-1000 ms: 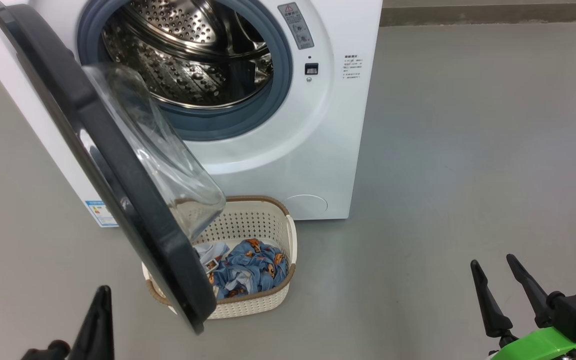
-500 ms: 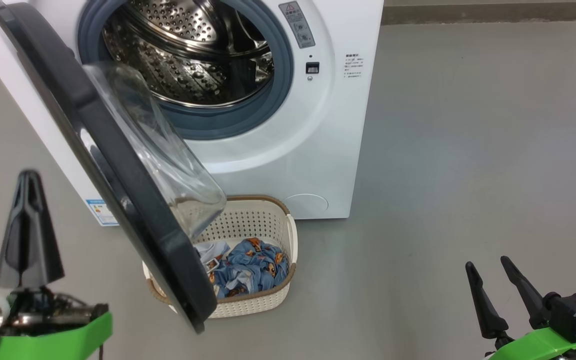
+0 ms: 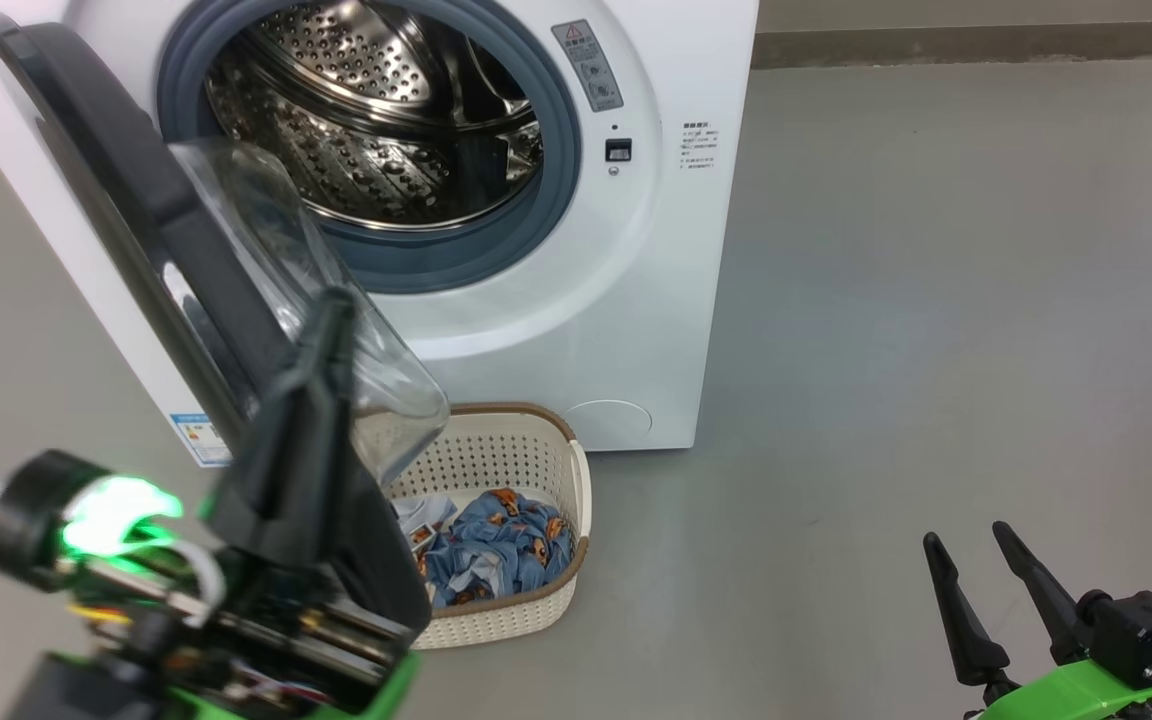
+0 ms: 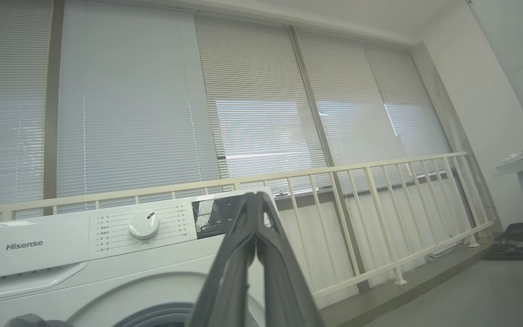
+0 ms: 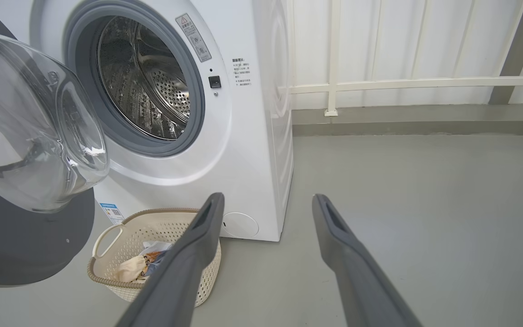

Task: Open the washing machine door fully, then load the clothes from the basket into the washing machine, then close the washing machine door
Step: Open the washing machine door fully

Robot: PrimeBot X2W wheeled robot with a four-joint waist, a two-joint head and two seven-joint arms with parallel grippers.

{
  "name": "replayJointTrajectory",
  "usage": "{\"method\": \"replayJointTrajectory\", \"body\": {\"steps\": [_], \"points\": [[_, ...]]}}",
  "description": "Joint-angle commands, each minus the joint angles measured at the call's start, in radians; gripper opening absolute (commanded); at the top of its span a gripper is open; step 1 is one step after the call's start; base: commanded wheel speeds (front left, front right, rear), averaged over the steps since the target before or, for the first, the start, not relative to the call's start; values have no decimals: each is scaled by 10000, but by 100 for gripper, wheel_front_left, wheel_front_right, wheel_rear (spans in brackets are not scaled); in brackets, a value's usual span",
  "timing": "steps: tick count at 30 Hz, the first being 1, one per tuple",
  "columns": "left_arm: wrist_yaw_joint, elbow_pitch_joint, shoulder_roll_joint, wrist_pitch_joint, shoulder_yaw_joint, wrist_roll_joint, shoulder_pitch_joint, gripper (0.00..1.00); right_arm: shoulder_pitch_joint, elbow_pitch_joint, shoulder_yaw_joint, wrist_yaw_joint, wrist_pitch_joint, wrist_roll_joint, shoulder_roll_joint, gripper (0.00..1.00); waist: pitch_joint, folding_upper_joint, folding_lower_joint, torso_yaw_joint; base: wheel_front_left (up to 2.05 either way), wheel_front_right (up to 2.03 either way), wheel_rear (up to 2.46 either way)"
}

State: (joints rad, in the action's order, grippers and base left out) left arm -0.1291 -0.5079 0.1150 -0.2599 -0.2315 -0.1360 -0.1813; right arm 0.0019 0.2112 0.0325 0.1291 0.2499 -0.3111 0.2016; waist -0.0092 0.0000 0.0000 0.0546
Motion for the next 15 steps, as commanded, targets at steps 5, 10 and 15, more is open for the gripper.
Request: {"method": "replayJointTrajectory", "body": {"steps": [5,10,15], "points": [[-15,4,167,-19,-766,-67,-474,0,-109,-152,276,16,118,-129,185,100,-40,0,0,-17,0,0,0],[-15,459,198,-19,-2025,-311,-301,0,-82,-100,369,16,118,-186,170,100,-59,0,0,-58,0,0,0],[-15,1052,199,-19,-3194,-635,65,0,-28,-66,360,16,118,-305,110,100,-44,0,0,-64,0,0,0]]}}
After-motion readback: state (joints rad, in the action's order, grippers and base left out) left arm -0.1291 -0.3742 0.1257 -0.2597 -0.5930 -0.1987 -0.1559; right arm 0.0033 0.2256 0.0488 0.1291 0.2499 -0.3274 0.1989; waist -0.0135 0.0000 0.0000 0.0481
